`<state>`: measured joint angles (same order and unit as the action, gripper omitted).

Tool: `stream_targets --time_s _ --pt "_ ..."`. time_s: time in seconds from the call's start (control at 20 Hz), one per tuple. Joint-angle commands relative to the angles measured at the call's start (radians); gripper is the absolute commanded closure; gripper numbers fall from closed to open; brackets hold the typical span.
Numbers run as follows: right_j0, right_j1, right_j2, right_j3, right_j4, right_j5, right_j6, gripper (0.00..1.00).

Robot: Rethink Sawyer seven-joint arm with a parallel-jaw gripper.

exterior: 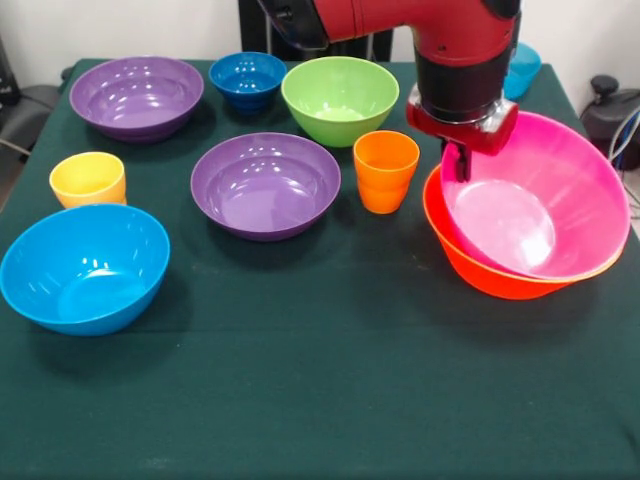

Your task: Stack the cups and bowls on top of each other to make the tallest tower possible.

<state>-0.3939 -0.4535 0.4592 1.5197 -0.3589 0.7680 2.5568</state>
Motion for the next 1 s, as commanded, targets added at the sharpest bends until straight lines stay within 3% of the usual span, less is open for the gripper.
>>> stream_targets --time_s 0.05,0.2,0.4,1.0 --pt "0.034 0.068 -0.01 -0.099 -0.098 -0.047 -0.142 1.0" --pt "0.027 0.103 0.001 -0.13 -0.135 -0.094 -0.176 1.0" --pt "0.012 0.146 0.017 -0.173 -0.141 -0.088 -0.204 1.0" --pt "0.046 0.187 -0.013 -0.215 -0.19 -0.126 -0.206 1.0"
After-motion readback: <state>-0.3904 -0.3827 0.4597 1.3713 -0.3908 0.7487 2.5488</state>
